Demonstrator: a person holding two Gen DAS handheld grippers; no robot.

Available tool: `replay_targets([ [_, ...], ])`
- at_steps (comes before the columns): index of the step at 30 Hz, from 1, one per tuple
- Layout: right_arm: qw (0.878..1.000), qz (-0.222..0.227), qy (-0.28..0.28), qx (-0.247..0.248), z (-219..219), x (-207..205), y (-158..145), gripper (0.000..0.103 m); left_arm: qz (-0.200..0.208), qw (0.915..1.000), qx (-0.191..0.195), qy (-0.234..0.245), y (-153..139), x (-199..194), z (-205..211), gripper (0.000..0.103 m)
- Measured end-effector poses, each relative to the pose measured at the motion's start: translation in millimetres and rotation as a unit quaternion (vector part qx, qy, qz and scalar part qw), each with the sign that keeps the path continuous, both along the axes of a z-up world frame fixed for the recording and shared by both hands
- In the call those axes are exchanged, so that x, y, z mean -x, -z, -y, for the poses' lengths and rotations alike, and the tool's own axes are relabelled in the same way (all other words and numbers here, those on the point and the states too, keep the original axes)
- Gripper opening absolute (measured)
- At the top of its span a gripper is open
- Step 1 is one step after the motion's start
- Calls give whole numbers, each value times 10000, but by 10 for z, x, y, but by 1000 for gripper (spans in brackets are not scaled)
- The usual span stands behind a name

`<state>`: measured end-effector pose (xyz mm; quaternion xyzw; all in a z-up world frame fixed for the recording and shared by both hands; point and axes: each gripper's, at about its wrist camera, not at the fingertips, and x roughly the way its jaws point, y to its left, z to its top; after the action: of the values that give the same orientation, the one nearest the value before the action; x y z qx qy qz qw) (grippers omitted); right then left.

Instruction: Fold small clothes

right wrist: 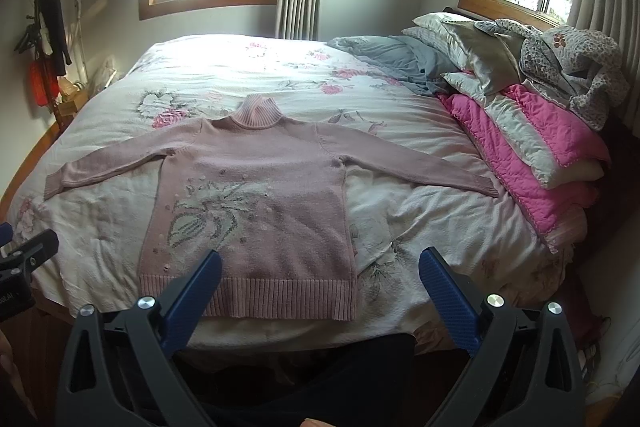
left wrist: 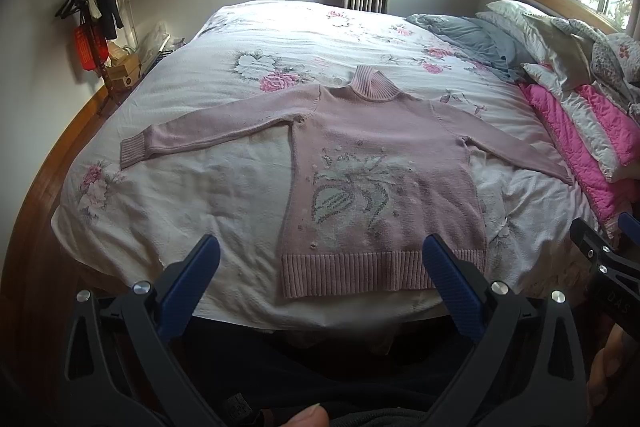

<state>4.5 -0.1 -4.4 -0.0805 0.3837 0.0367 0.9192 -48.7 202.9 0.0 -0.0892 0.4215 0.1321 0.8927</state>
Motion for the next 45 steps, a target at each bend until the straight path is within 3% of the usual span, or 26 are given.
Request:
replay_targets([
  [45,10000,-23,-12,6,-33,-16,30,99,-10,10000,-45,-50,8,-30,-97,100],
])
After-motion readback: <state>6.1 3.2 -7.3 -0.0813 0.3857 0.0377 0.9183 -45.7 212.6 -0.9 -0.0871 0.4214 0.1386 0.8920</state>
